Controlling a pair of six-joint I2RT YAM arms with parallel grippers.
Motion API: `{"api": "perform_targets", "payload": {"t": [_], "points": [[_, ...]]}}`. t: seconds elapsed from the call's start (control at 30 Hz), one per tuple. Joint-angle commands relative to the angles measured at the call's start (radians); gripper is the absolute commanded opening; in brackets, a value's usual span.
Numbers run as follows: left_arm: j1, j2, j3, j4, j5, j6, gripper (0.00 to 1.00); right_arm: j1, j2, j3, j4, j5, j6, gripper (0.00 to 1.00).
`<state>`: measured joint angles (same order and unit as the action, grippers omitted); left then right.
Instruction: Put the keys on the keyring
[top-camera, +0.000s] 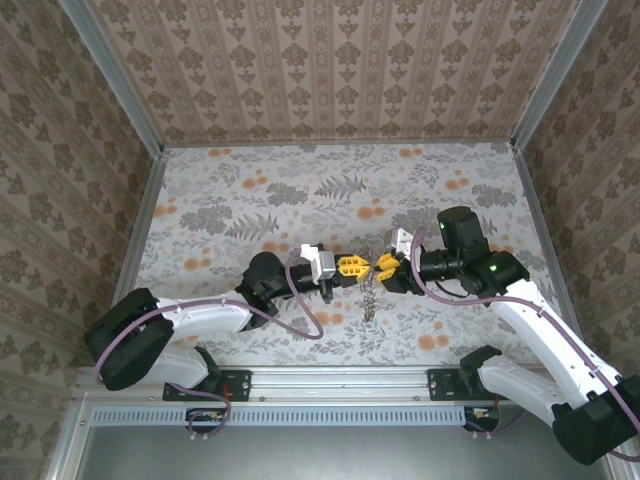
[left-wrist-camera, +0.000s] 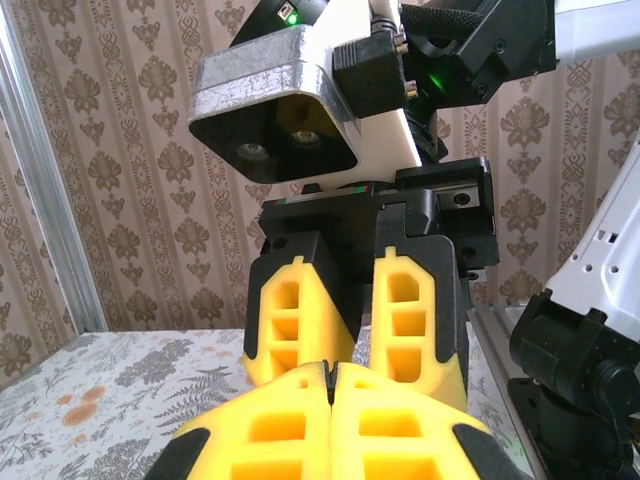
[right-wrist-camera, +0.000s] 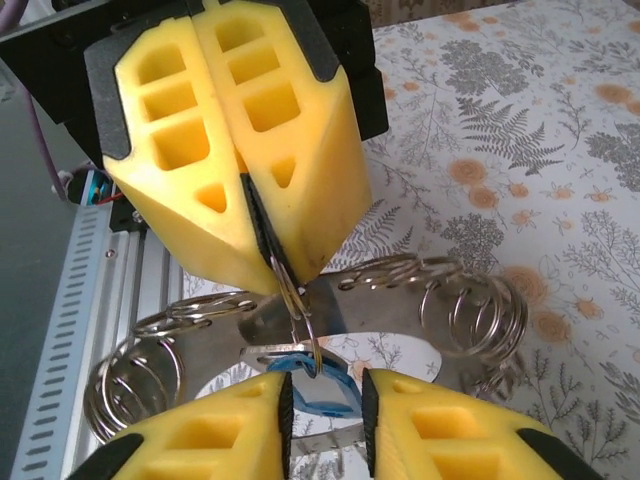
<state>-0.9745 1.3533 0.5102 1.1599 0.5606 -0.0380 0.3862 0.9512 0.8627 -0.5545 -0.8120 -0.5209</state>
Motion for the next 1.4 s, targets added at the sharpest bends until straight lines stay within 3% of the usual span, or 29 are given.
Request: {"api": "perform_targets", "payload": {"t": [0.0, 0.7, 0.77, 0.93, 1.03, 1.13, 1.3, 1.37], "points": [[-0.001, -0.008, 0.029, 0.073, 0.022, -0.027, 0.0, -0.004, -0.007, -0.002, 0.043, -0.049, 0.003, 0.32], [-0.013, 0.028, 0.057, 0.077, 0.04, -0.052, 0.0, -0.002, 0.015, 0.025, 0.111, -0.121, -0.011, 0.28], [-0.016, 0.034, 0.06, 0.08, 0.041, -0.053, 0.0, -0.002, 0.019, 0.028, 0.11, -0.132, -0.014, 0.24], [-0.014, 0.029, 0.054, 0.092, 0.028, -0.06, 0.0, -0.001, 0.02, 0.039, 0.059, -0.116, -0.051, 0.0], [-0.001, -0.007, 0.029, 0.06, 0.006, -0.07, 0.03, 0.002, 0.009, 0.054, 0.023, -0.052, -0.08, 0.0], [0.023, -0.09, -0.001, -0.085, -0.009, -0.049, 0.27, 0.024, 0.022, 0.101, -0.087, 0.029, -0.118, 0.0], [0.042, -0.258, 0.036, -0.571, -0.07, 0.058, 0.36, 0.095, 0.082, 0.18, -0.258, 0.181, -0.227, 0.0], [0.06, -0.296, 0.082, -0.749, -0.044, 0.097, 0.37, 0.127, 0.102, 0.189, -0.282, 0.248, -0.261, 0.0]]}}
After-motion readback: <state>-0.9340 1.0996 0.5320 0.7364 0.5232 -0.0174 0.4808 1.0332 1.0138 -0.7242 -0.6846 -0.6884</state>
